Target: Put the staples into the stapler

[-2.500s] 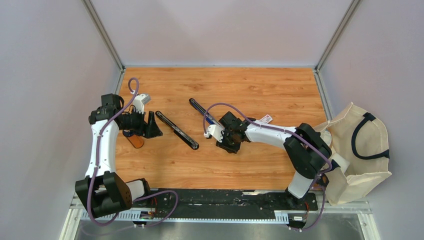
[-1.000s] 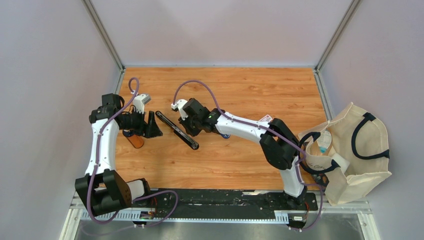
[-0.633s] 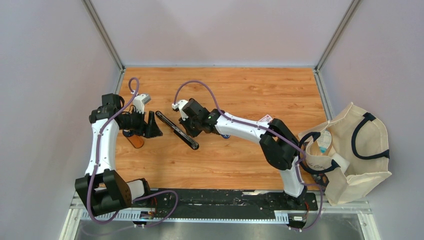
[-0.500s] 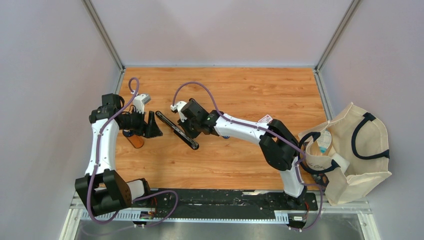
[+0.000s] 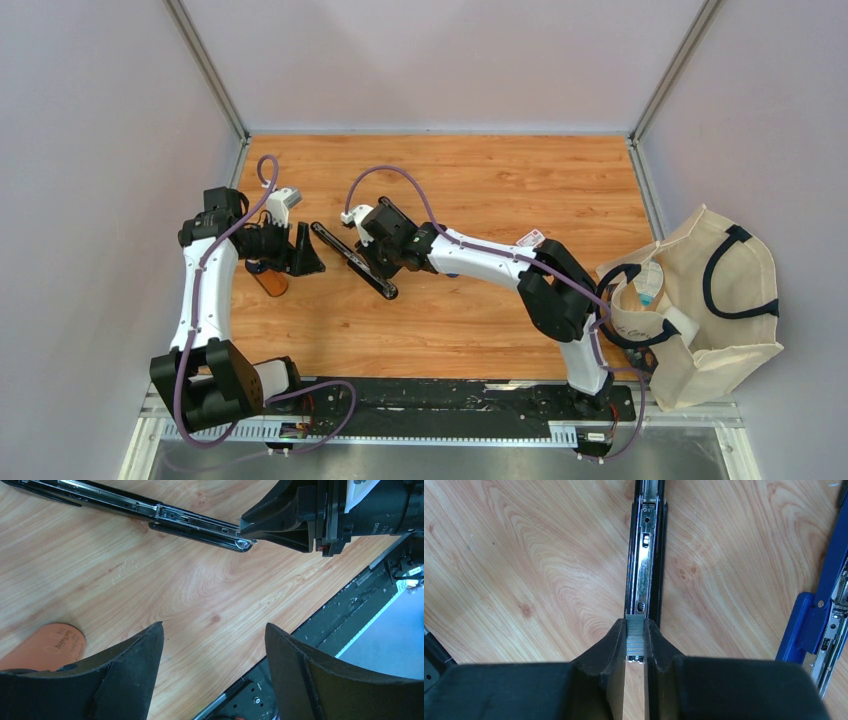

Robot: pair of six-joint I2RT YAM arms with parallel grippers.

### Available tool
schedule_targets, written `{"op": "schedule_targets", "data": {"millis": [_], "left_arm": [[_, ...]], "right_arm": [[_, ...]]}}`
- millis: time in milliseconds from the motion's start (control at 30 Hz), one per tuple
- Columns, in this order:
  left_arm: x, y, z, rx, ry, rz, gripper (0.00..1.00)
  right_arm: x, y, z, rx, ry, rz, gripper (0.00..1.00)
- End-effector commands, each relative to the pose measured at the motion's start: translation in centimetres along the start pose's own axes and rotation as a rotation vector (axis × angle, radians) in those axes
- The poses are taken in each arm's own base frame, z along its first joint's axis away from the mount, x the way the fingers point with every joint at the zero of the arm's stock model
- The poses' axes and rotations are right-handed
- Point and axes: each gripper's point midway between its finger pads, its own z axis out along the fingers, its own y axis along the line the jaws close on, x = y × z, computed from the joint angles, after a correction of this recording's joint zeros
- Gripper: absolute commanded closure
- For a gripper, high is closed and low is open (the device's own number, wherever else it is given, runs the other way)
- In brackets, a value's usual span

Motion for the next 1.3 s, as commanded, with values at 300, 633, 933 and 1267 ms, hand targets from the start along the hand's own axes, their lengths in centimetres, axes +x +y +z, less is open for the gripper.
{"op": "schedule_targets", "data": {"millis": [300,633,933,1267], "left_arm": [[-0.2,0.0,-0.1,0.005,-0.019,0.020,0.18],[-0.2,0.0,-0.1,0.006,-0.020,0.021,0.18],[-0.2,0.0,-0.1,0.006,-0.020,0.021,0.18],[-0.2,0.0,-0.1,0.008,-0.019,0.020,0.18]], "right_arm": [[0.4,0.4,0.8,-0.010,0.010,0.009,0.87],[0.9,0.4,1.3,-0.011,0.024,0.008,0.87],[1.3,0.3,1.6,-0.010,0.035,0.007,0.87],[1.5,0.2,1.9,-0.004,0.042,0.002,0.87]]}}
